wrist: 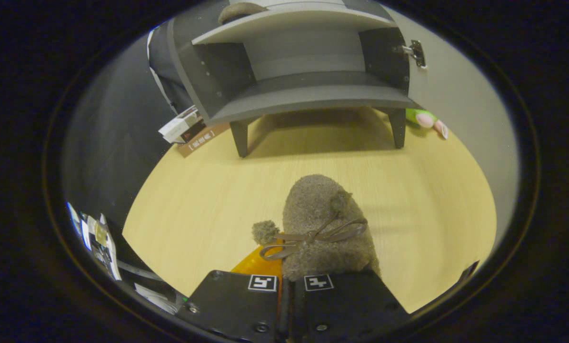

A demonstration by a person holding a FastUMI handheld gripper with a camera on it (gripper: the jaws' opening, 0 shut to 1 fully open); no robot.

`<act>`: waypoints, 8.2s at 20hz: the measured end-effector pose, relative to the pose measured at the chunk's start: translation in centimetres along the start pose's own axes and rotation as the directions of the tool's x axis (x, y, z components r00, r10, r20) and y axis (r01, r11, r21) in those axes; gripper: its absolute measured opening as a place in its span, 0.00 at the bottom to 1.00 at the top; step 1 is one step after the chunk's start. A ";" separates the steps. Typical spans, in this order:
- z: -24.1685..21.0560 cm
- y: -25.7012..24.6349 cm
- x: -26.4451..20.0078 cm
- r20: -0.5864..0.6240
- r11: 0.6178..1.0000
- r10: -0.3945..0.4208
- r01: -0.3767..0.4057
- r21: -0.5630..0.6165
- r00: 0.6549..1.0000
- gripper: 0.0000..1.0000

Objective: Open the shoe cabinet door, grab the shoes and put them into the shoe cabinet, then close the shoe cabinet door.

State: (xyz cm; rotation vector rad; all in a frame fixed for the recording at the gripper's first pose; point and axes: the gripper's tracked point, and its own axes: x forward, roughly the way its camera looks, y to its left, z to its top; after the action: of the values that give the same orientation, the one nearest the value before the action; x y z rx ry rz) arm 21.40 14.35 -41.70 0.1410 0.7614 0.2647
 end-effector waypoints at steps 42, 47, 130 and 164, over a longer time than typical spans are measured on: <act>45.8 1.6 -9.4 0.600 0.983 -0.110 0.176 -0.052 0.792 0.08; 47.4 0.9 -6.4 0.564 0.982 -0.125 0.182 -0.047 0.817 0.08; 17.1 -18.7 -48.5 0.705 0.965 -0.250 0.231 0.125 0.664 1.00; 20.3 3.6 -37.1 0.618 0.979 0.102 0.033 -0.203 0.779 0.99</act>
State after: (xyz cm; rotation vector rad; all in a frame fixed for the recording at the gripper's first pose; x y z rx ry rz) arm 9.18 6.53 -1.85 0.0405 0.0570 0.3064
